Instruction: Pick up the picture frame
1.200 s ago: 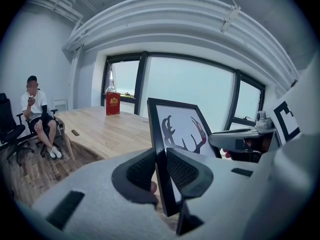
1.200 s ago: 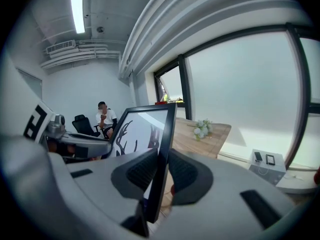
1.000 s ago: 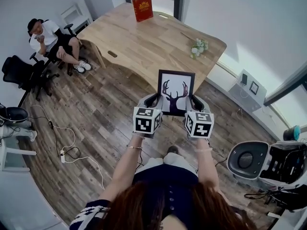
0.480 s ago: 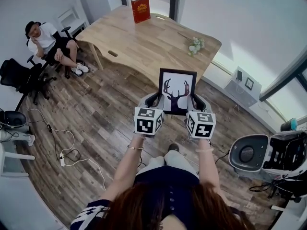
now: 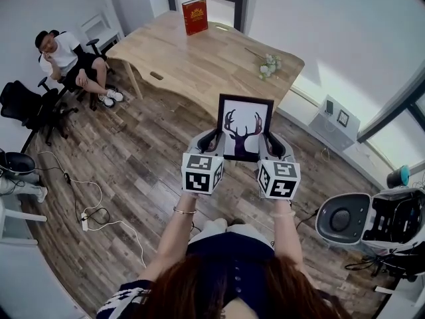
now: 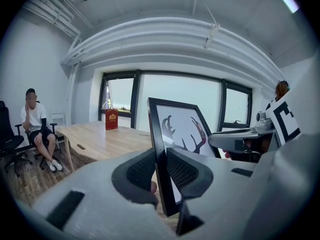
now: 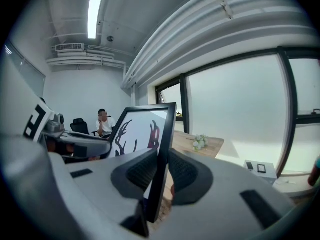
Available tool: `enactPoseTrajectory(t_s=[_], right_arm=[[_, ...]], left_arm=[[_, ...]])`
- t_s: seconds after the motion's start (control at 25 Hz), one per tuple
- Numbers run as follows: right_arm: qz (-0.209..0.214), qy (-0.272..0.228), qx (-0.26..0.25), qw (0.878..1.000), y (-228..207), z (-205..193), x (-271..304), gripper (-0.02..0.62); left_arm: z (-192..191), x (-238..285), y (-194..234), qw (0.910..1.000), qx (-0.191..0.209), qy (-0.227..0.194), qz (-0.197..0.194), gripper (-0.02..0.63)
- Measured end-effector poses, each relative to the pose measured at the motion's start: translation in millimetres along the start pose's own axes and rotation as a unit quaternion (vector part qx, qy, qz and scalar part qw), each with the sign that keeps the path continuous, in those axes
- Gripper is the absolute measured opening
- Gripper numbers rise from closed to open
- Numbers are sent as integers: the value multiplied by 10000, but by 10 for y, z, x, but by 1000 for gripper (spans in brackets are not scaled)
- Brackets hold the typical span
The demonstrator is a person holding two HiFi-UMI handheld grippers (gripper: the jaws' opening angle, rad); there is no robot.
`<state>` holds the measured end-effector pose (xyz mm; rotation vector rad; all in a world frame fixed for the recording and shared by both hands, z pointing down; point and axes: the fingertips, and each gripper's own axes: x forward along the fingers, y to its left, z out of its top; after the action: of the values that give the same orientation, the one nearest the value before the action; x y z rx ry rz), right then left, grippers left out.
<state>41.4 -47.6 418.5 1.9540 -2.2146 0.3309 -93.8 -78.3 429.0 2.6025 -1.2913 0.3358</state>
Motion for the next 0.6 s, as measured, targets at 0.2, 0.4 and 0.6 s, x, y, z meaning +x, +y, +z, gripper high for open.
enactPoseTrajectory(t_s=[0.2, 0.4, 0.6], right_arm=[[38, -71, -44, 10000, -93, 109, -68, 72], [75, -122, -46, 9999, -213, 154, -134, 72], [146, -163, -50, 9997, -277, 154, -191, 72]], left_arm=[[119, -1, -111, 10000, 38, -63, 54, 83], [185, 17, -243, 9998, 76, -107, 116, 83], [193, 3, -335, 9997, 85, -123, 197, 83]])
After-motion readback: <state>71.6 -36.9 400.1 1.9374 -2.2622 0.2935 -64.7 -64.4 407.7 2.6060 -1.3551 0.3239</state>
